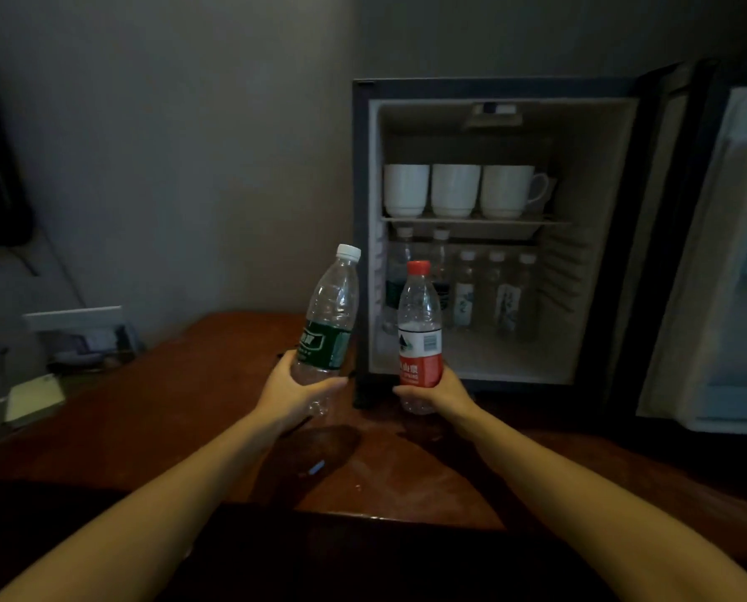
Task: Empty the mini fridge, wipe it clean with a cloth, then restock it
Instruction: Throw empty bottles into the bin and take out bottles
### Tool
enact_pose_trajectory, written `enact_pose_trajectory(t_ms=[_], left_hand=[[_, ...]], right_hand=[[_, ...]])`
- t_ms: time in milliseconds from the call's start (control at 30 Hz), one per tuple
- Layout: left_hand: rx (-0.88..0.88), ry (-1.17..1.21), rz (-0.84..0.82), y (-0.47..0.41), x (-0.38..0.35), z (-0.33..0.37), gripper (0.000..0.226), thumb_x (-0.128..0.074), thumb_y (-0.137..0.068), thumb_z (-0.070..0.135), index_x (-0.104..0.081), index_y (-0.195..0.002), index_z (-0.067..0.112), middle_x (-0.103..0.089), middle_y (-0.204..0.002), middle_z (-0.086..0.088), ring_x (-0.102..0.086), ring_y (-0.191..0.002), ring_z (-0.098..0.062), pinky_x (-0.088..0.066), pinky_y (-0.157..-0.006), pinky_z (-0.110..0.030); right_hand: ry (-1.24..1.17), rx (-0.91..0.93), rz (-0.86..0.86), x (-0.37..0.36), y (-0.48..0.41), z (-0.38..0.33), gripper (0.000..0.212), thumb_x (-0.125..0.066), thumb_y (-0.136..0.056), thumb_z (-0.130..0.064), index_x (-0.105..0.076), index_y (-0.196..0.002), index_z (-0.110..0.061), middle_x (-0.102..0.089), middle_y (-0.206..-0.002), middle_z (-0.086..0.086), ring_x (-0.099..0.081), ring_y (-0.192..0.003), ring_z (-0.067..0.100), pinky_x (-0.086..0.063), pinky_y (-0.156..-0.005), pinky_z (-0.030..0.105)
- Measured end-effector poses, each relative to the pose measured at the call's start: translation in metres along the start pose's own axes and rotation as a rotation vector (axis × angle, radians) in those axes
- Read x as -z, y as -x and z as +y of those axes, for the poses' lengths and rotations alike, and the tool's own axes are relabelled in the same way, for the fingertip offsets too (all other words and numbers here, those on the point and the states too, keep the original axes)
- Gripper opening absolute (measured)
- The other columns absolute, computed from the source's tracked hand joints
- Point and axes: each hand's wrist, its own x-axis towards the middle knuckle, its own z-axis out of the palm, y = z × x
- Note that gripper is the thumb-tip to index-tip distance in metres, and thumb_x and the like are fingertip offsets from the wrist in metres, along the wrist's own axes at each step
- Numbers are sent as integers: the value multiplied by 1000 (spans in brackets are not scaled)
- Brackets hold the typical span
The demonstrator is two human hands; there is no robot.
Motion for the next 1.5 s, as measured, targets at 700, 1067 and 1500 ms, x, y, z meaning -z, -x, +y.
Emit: enact_pose_trajectory(t_ms=[700, 1067, 1500], left_hand=[[135, -11, 537, 141, 249, -56, 59, -85, -67, 42, -56, -112, 17, -67, -108, -8, -65, -98, -25, -53, -90, -44], [321, 20, 808, 261, 340, -79, 70, -87, -58, 50, -57, -113, 18, -68, -100, -10, -66, -80, -27, -55, -57, -38], [505, -160, 999, 284, 389, -114, 79, -88, -64, 34, -49, -130, 14, -57, -125, -10, -57, -94, -22, -44, -51, -25]], right_hand=[[51, 198, -482, -264, 53, -64, 63, -82, -73, -9, -43, -123, -16, -61, -108, 3, -63, -90, 9, -48, -61, 13], [62, 250, -753, -365, 131, -83, 38, -77, -79, -8, -51, -99, -25, -61, -96, 0, -63, -86, 13, -51, -60, 14], [125, 86, -829, -457, 123, -64, 72, -84, -71, -17, -43, -130, -11, -59, -114, 6, -62, -89, 15, -52, -62, 23]])
